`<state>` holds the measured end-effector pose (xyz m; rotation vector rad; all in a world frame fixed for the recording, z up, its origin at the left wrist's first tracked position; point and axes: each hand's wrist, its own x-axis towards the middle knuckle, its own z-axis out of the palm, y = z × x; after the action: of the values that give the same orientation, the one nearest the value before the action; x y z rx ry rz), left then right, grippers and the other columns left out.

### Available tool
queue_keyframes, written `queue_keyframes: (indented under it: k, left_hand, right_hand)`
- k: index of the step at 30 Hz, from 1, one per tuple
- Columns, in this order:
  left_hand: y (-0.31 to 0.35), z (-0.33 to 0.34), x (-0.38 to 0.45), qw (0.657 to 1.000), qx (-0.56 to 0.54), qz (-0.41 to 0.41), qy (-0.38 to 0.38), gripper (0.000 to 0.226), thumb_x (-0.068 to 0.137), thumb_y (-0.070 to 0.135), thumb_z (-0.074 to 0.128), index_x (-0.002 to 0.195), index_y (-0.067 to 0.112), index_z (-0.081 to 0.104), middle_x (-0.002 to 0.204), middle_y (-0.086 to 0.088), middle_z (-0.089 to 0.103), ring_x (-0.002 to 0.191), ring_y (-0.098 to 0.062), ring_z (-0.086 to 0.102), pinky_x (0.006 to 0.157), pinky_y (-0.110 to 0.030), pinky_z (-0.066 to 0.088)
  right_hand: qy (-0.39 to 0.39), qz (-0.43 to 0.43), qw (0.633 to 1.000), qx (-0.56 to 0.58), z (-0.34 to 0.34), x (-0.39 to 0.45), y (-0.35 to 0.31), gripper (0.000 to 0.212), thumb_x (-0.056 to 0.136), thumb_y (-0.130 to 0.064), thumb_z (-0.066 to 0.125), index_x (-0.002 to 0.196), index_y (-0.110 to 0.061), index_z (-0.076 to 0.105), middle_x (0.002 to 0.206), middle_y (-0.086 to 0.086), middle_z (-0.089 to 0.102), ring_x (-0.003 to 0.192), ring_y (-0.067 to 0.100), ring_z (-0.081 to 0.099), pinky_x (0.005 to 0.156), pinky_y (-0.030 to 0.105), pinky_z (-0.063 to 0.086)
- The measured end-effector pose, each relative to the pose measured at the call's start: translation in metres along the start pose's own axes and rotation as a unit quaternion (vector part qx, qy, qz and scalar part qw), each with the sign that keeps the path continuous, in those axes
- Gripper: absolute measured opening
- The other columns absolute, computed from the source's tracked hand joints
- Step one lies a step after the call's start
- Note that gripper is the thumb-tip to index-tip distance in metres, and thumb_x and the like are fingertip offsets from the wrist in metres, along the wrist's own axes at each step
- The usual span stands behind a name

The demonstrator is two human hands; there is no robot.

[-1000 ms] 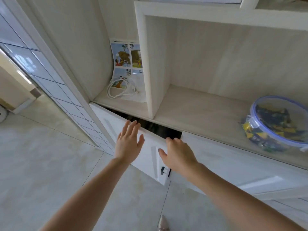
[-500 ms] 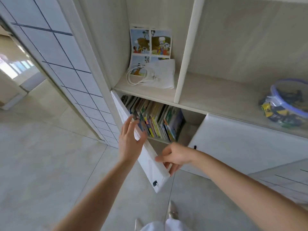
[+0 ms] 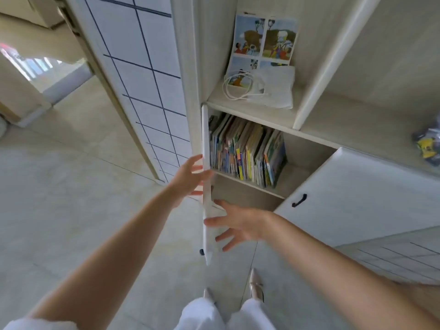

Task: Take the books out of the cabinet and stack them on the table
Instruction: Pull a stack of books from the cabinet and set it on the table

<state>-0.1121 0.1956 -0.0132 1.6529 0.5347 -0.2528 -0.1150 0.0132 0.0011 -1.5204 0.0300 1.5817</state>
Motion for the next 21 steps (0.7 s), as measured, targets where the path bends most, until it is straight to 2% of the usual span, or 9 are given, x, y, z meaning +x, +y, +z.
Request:
queue_keyframes:
  k: [3, 6, 8, 11, 13, 16, 17, 21]
  left_hand:
    - [0.005, -0.028, -0.005, 1.000, 0.012, -0.014, 0.000, 0.061, 0.089, 0.018, 0.065, 0.143, 0.031, 0.040, 0.122, 0.006, 0.059, 0.088, -0.009, 0.066, 0.061, -0.030, 0.060]
    - [0.005, -0.062, -0.005, 0.999, 0.044, -0.028, -0.014, 0.058, 0.088, 0.013, 0.066, 0.140, 0.030, 0.047, 0.121, 0.003, 0.065, 0.099, -0.018, 0.066, 0.079, -0.042, 0.059]
    - [0.007, -0.081, -0.005, 0.996, 0.081, -0.036, -0.021, 0.056, 0.088, 0.013, 0.066, 0.139, 0.030, 0.049, 0.123, 0.001, 0.066, 0.103, -0.021, 0.066, 0.084, -0.046, 0.057]
    - [0.012, -0.105, -0.003, 0.996, 0.078, -0.036, -0.016, 0.047, 0.088, 0.010, 0.066, 0.132, 0.024, 0.057, 0.119, -0.004, 0.069, 0.097, -0.020, 0.067, 0.070, -0.033, 0.059]
    - [0.014, -0.118, -0.003, 0.996, 0.086, -0.029, -0.001, 0.040, 0.088, 0.008, 0.065, 0.127, 0.017, 0.062, 0.115, -0.008, 0.070, 0.091, -0.022, 0.069, 0.065, -0.027, 0.059]
    - [0.015, -0.132, 0.001, 0.986, 0.163, -0.018, 0.012, 0.034, 0.088, 0.014, 0.064, 0.122, 0.020, 0.067, 0.110, -0.009, 0.072, 0.098, -0.027, 0.070, 0.086, -0.040, 0.058]
    - [0.016, -0.137, 0.001, 0.984, 0.179, -0.014, 0.016, 0.033, 0.088, 0.015, 0.063, 0.120, 0.022, 0.069, 0.108, -0.008, 0.072, 0.097, -0.027, 0.070, 0.089, -0.041, 0.057]
    - [0.021, -0.149, 0.006, 0.979, 0.200, -0.010, 0.031, 0.029, 0.089, 0.015, 0.065, 0.116, 0.022, 0.070, 0.095, -0.002, 0.071, 0.090, -0.021, 0.067, 0.082, -0.030, 0.054]
  right_hand:
    - [0.008, -0.023, 1.000, 0.009, 0.044, 0.026, -0.010, 0.092, 0.085, -0.030, 0.071, 0.149, -0.043, 0.006, 0.151, 0.006, 0.037, 0.123, 0.040, 0.052, 0.098, 0.065, 0.042]
    - [0.052, -0.027, 0.998, 0.000, 0.088, 0.046, -0.025, 0.082, 0.092, -0.036, 0.061, 0.148, -0.042, 0.002, 0.145, 0.003, 0.045, 0.117, 0.029, 0.059, 0.098, 0.065, 0.039]
    - [0.078, -0.041, 0.996, 0.010, 0.114, 0.058, -0.036, 0.071, 0.095, -0.038, 0.055, 0.147, -0.039, 0.006, 0.132, 0.002, 0.051, 0.114, 0.024, 0.061, 0.097, 0.058, 0.044]
    - [0.109, -0.067, 0.991, 0.038, 0.144, 0.081, -0.052, 0.066, 0.095, -0.040, 0.053, 0.145, -0.034, 0.011, 0.122, 0.001, 0.053, 0.113, 0.024, 0.062, 0.089, 0.044, 0.050]
    - [0.113, -0.078, 0.988, 0.066, 0.157, 0.094, -0.063, 0.064, 0.095, -0.038, 0.053, 0.144, -0.033, 0.013, 0.127, 0.003, 0.053, 0.113, 0.025, 0.061, 0.085, 0.040, 0.052]
    - [0.093, -0.076, 0.988, 0.096, 0.167, 0.102, -0.077, 0.061, 0.097, -0.034, 0.051, 0.143, -0.032, 0.012, 0.130, 0.002, 0.047, 0.114, 0.025, 0.059, 0.084, 0.049, 0.053]
    - [0.084, -0.073, 0.988, 0.103, 0.169, 0.104, -0.082, 0.061, 0.098, -0.032, 0.050, 0.145, -0.031, 0.011, 0.129, 0.002, 0.046, 0.113, 0.024, 0.059, 0.087, 0.052, 0.053]
    - [0.065, -0.069, 0.989, 0.117, 0.158, 0.113, -0.098, 0.060, 0.098, -0.027, 0.052, 0.147, -0.025, 0.017, 0.139, 0.008, 0.046, 0.114, 0.025, 0.056, 0.092, 0.054, 0.052]
